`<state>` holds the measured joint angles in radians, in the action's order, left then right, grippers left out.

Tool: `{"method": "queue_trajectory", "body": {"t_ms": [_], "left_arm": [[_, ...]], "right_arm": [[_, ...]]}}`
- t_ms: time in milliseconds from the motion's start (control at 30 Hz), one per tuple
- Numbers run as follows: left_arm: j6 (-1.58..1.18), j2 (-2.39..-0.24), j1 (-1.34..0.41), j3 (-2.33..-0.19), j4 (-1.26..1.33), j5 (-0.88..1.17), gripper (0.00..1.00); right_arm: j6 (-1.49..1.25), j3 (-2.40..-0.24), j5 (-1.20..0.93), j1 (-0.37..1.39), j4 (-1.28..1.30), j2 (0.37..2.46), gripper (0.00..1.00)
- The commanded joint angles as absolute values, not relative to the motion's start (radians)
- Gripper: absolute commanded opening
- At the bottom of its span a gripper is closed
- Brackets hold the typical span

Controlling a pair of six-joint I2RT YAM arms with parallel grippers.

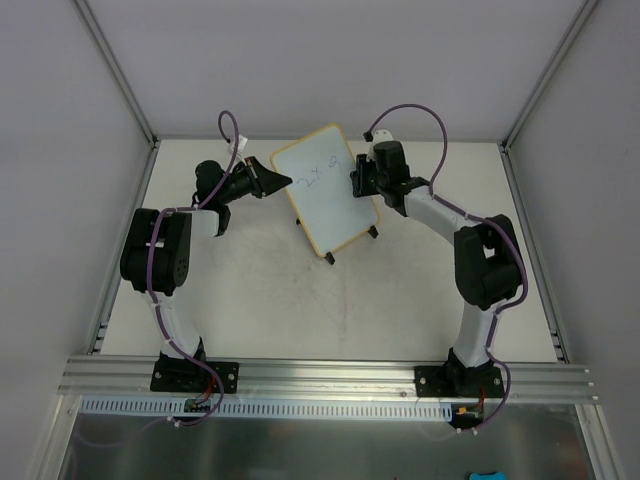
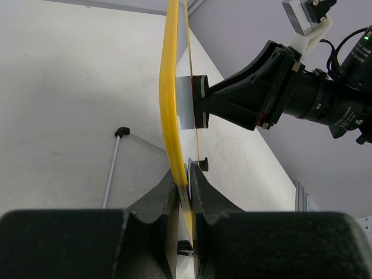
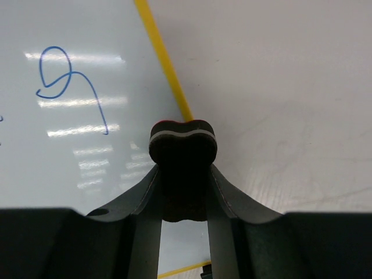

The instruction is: Erase the whiteboard

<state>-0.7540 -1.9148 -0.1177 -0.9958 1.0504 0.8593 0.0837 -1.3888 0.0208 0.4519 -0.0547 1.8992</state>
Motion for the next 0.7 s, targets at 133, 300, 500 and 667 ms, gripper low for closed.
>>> {"method": "queue_trajectory", "body": {"t_ms": [133, 300, 500, 667], "left_arm": [[-0.667, -1.871, -0.138, -1.012, 1.091, 0.956, 0.00], [-0.667, -1.873, -0.138, -1.014, 1.089, 0.957, 0.00], [-0.669, -1.873, -0.138, -1.015, 1.089, 0.956, 0.00], [-0.667, -1.873, -0.138, -1.014, 1.089, 0.956, 0.00]], "right_arm": [[0.124, -1.408, 0.037, 0.448, -0.032, 1.925, 0.00], [0.127, -1.290, 0.058, 0.503, -0.139, 1.873, 0.00], [0.109, -1.169, 0.087, 0.609, -0.233, 1.825, 0.00], [0.100, -1.126, 0.109, 0.724, -0.287, 1.822, 0.00]]}}
